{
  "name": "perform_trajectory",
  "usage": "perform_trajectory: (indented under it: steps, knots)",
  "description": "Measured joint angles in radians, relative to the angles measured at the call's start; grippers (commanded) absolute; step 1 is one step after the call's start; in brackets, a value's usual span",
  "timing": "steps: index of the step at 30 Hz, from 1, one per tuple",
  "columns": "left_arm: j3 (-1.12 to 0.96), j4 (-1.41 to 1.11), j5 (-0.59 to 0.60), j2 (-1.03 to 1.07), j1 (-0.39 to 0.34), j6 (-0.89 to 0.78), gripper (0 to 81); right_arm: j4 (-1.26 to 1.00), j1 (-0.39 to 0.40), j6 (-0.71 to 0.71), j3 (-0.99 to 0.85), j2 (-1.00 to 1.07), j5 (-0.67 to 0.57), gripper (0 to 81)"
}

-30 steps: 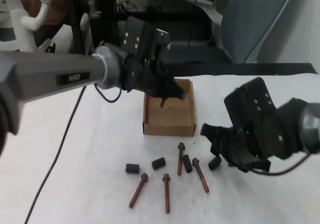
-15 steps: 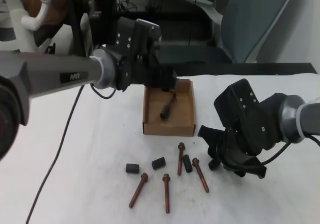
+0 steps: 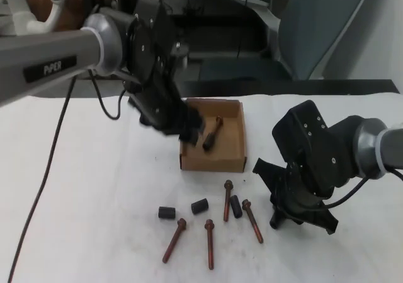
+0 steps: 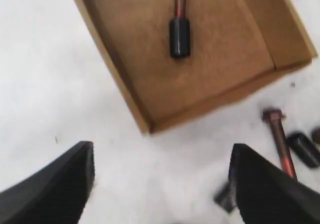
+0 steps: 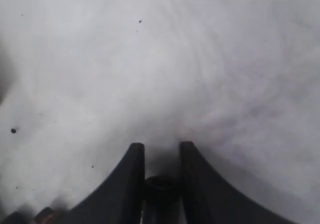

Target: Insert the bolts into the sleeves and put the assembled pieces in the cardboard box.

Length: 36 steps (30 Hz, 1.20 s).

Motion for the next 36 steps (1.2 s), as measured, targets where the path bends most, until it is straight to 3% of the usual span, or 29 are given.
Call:
perform_trajectory:
  steps: [3,7,11,18,27,36]
  knots:
    - [0.0,0.144,0.006,-0.008,-0.023,0.002,70.0,0.009,-0.001,-0.075,0.001,-0.01,-0.015,0.0]
    - [0.0,0.245,0.017,-0.008,-0.073,0.016,70.0,0.027,-0.001,-0.3,0.003,-0.047,-0.015,0.0]
    - [0.0,0.294,0.02,-0.008,-0.133,0.017,70.0,0.029,-0.001,-0.51,0.006,-0.127,0.03,0.0]
    - [0.084,0.282,0.02,-0.09,-0.216,-0.012,70.0,-0.048,-0.001,-0.741,0.063,-0.31,0.083,0.0]
    - [0.355,0.048,-0.034,-0.196,-0.219,-0.045,70.0,-0.092,-0.001,-0.784,0.222,-0.399,-0.033,0.0]
    - [0.376,-0.103,-0.103,-0.136,-0.222,0.029,70.0,0.025,-0.001,-0.784,0.234,-0.369,-0.044,0.0]
